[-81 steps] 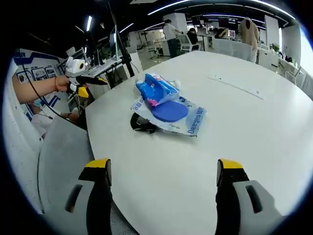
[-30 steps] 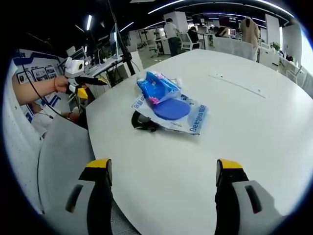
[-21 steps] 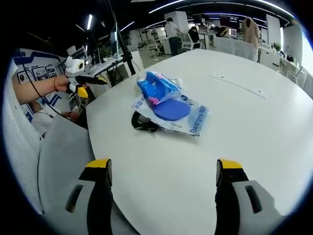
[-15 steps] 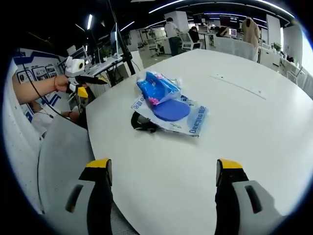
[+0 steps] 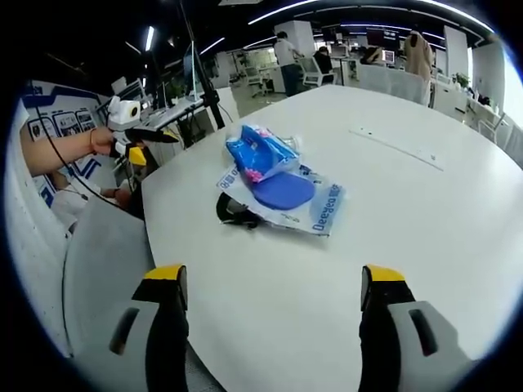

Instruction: Arrange the tabletop items into an orderly group along one side of the table until the central work area is clear of visible clutter.

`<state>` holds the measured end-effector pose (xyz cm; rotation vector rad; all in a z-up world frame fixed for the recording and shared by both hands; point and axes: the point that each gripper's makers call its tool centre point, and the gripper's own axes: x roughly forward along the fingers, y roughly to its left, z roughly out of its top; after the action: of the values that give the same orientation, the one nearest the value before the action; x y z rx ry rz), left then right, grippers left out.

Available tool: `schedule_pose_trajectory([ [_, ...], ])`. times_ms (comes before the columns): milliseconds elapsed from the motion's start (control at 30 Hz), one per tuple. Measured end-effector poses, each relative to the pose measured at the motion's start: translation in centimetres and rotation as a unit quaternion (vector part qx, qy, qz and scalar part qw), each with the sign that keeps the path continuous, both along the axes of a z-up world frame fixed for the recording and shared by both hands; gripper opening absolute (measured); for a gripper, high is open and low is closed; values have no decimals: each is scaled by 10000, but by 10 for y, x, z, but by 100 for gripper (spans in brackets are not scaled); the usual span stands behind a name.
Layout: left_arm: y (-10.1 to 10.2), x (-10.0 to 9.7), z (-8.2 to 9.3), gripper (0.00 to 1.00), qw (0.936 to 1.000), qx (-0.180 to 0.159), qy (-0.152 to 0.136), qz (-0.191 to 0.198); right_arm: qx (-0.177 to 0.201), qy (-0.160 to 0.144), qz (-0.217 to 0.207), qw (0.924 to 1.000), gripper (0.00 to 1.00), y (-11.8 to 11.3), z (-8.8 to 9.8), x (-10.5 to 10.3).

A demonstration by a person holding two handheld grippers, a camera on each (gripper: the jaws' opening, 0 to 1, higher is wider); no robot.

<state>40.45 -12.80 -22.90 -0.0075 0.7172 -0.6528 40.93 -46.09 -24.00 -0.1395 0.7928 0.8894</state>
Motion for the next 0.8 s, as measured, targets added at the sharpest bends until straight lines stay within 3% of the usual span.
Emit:
schedule_pose_trajectory([
  [800,-2,18,10,98,9999,-15,-161,-27,152,-116,-69,9998,85,11,8,17],
])
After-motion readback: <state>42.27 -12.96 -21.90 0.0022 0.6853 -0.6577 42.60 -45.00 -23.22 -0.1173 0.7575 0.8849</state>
